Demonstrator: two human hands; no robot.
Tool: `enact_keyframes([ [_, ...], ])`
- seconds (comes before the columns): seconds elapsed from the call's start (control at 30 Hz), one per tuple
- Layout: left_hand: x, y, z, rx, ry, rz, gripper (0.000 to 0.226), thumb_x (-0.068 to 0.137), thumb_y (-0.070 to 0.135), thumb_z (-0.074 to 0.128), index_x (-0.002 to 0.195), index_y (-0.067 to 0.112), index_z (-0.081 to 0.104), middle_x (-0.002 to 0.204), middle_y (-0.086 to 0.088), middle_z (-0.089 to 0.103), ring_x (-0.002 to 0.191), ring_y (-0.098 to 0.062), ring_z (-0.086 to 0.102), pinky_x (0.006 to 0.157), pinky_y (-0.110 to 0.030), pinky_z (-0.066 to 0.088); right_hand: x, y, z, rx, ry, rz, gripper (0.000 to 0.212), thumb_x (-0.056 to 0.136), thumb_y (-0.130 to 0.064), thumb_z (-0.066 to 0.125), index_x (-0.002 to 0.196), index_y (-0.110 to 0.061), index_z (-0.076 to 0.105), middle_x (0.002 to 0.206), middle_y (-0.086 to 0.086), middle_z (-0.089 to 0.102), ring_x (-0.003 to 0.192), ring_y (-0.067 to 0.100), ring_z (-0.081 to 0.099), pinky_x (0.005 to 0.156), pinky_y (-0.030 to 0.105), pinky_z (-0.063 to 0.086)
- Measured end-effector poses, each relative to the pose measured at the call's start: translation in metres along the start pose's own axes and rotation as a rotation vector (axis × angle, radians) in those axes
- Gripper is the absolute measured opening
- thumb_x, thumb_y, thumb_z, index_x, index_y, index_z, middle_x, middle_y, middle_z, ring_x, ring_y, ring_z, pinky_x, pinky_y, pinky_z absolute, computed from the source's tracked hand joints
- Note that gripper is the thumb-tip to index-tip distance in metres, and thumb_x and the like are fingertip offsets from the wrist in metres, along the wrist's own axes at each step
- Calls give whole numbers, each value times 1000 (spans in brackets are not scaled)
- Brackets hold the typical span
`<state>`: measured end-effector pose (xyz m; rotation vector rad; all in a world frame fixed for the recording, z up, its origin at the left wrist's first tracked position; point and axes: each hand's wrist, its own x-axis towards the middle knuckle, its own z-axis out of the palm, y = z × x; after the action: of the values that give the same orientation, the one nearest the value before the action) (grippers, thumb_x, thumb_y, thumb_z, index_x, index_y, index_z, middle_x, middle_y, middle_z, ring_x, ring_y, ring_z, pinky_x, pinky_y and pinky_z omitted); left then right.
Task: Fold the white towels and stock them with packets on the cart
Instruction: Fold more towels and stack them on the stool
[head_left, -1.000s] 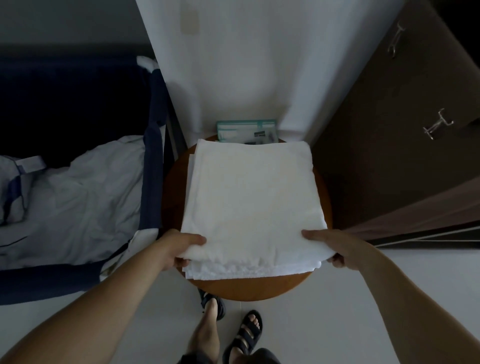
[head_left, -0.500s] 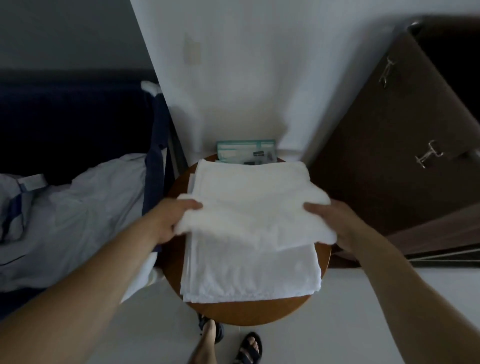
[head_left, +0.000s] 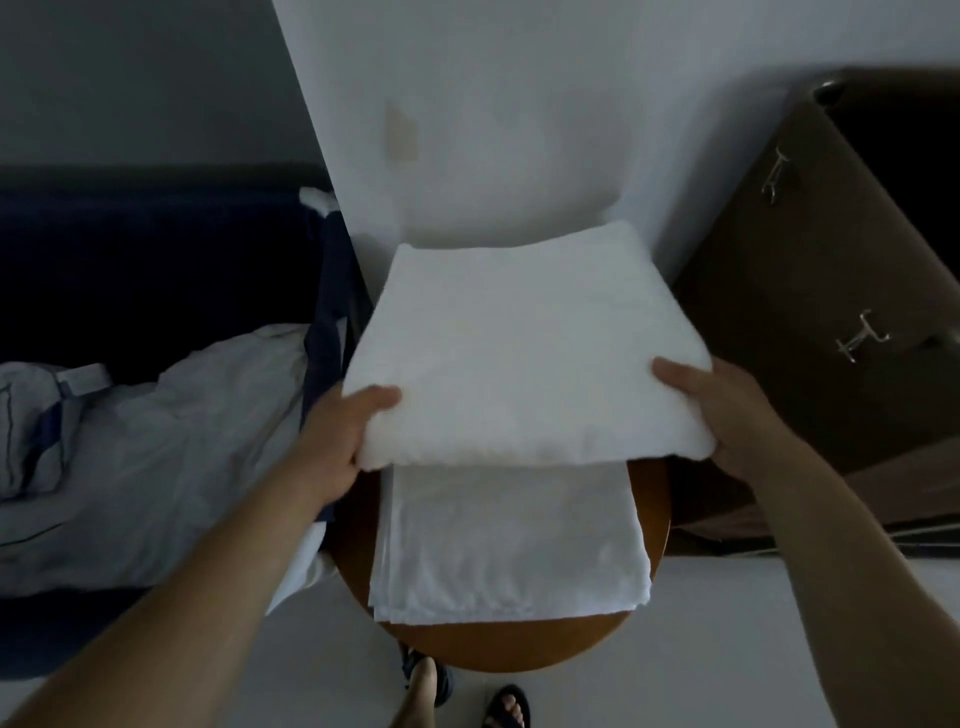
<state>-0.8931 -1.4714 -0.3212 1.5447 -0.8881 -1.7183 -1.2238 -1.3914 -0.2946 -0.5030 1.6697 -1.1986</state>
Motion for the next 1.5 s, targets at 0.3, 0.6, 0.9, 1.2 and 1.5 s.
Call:
enact_keyframes([
  [0.3, 16, -183, -37, 370, 76, -324, 24, 88, 3, 54, 105, 7, 70, 104, -14, 71, 93, -32, 65, 82, -37, 52, 3, 199, -17, -476, 139, 380, 68, 79, -49, 76, 132, -14, 51, 113, 6, 60, 101, 28, 59, 85, 42, 50],
  [0.6, 26, -180, -31, 540, 116, -176, 28, 94, 14, 49, 121, 11, 58, 111, -6, 64, 99, -25, 59, 84, -34, 46, 7, 174, -17, -626, 117, 158, 63, 87, -59, 60, 129, -13, 52, 108, 4, 59, 99, 28, 58, 89, 42, 50],
  [0.9, 25, -211, -15, 770, 266, -152, 53, 85, 22, 58, 133, 6, 41, 124, -15, 54, 112, -36, 54, 97, -44, 48, 1, 224, -15, -992, 210, 168, 80, 85, -71, 50, 143, -19, 30, 136, 10, 50, 121, 34, 50, 100, 50, 46],
  [1.2, 35, -215, -5, 1674, -94, 614, 70, 98, 50, 22, 157, 25, -7, 164, -6, -20, 149, -23, -25, 120, -43, -12, 1, 241, 11, -1564, -127, -362, 72, 91, -72, 1, 153, -38, -15, 161, -3, -25, 147, 23, -28, 121, 53, -4],
  [1.5, 39, -236, -8, 1685, -183, 467, 72, 90, 61, -2, 153, 29, -18, 162, -3, -26, 147, -20, -29, 120, -40, -15, 8, 253, 6, -1633, -155, -350, 72, 90, -73, -1, 151, -39, -21, 159, -4, -30, 146, 23, -30, 121, 53, -6],
])
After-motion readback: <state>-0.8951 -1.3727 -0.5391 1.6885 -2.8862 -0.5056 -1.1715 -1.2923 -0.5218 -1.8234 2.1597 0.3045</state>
